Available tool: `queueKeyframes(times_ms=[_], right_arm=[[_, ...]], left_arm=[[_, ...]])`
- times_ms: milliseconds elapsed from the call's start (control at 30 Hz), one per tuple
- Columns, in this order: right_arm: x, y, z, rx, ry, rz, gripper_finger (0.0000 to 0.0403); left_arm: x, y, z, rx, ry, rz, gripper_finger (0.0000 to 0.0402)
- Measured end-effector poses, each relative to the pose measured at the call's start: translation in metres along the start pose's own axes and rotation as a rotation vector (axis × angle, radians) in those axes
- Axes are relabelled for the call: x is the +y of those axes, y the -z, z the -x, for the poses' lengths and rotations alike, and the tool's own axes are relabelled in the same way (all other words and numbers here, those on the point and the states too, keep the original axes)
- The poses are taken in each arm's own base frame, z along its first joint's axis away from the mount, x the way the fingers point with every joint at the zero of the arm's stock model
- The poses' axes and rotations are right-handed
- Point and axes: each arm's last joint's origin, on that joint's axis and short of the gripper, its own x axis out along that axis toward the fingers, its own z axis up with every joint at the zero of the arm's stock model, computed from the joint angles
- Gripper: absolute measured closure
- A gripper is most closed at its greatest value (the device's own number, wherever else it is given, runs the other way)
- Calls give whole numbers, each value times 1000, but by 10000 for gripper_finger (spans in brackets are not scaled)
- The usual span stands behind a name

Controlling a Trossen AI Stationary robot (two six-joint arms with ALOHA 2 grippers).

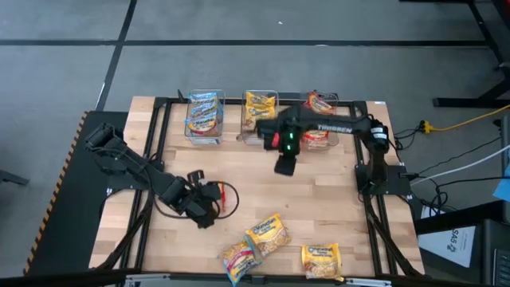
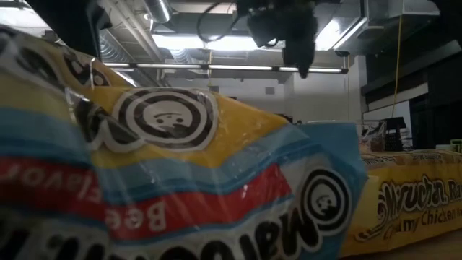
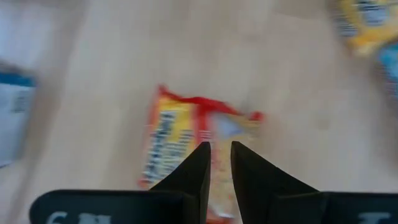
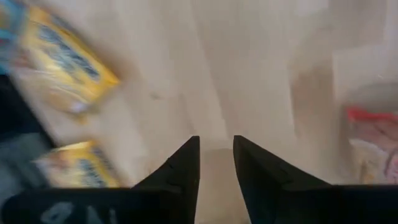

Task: Sort Maruchan noodles
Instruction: Put the red noodle pack into the right transparent bin

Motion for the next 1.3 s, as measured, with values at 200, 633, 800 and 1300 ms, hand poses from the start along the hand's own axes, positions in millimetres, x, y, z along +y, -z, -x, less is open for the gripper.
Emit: queueKeyframes(times_ms=[200, 633, 800, 1300], right_arm=[[37, 29, -34, 51, 370, -19, 306], [79, 96, -108, 90, 571, -184, 306], [94, 116, -135, 68, 581, -226, 306], [106, 125, -148, -77, 620, -232, 306]], left_arm=[[37, 8, -40, 232, -75, 55, 316], [65, 9, -73, 401, 92, 29, 239], [70, 3, -84, 354, 184, 51, 227], [90, 18, -104, 435, 155, 126, 394]])
